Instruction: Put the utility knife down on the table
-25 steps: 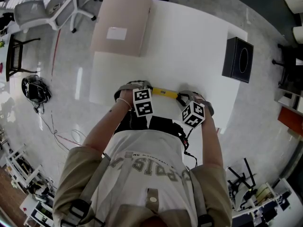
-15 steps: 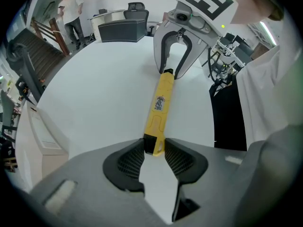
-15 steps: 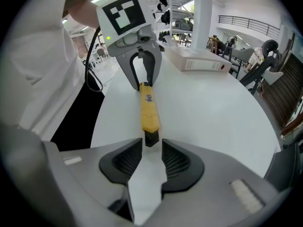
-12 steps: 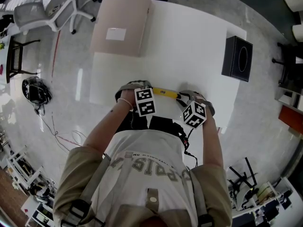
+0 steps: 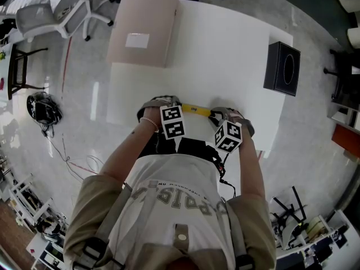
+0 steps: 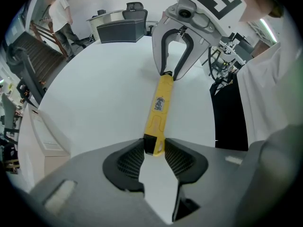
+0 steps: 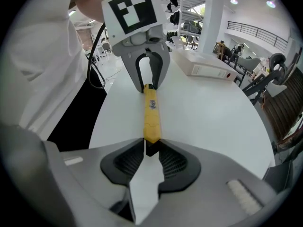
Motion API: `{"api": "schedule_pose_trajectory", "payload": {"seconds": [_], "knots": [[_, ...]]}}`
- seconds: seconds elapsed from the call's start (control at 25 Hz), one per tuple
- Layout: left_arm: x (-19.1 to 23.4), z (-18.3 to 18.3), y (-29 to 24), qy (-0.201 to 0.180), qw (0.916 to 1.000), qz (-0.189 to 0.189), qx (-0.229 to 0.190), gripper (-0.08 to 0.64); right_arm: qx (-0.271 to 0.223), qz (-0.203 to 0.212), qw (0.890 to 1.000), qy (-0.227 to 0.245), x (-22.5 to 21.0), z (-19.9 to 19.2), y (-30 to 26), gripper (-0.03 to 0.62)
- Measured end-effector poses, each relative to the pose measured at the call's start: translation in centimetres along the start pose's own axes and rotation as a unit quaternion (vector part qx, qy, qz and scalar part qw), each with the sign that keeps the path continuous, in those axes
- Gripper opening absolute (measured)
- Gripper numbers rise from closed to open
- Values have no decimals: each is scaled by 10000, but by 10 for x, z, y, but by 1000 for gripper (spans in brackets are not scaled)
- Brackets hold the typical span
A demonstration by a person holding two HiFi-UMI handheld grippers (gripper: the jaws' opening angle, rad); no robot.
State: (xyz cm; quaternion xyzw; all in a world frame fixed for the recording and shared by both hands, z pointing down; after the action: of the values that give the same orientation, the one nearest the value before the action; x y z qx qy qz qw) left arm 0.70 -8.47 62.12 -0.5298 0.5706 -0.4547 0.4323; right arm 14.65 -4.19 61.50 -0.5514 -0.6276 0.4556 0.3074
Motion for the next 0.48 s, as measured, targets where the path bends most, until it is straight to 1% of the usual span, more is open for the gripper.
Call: {"api": "schedule_pose_trajectory", "payload": {"seconds": [0.48], "knots": [[-1,-6,2,146,9985,8,-519,149,30,-87,10000,13,2,-2,-6,106]]}}
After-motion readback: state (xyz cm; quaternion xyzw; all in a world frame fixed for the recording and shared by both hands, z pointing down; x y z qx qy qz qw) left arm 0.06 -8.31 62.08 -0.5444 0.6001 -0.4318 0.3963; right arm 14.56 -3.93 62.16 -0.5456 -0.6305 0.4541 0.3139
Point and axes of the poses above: the fingertips, and each gripper's own axes: y backward along the fingers, x to its left, z out of its top, the point moved 6 cm from there along y, backward along the fingers, and after that the axes turned 6 degrees about z, right-handed, at the moved point
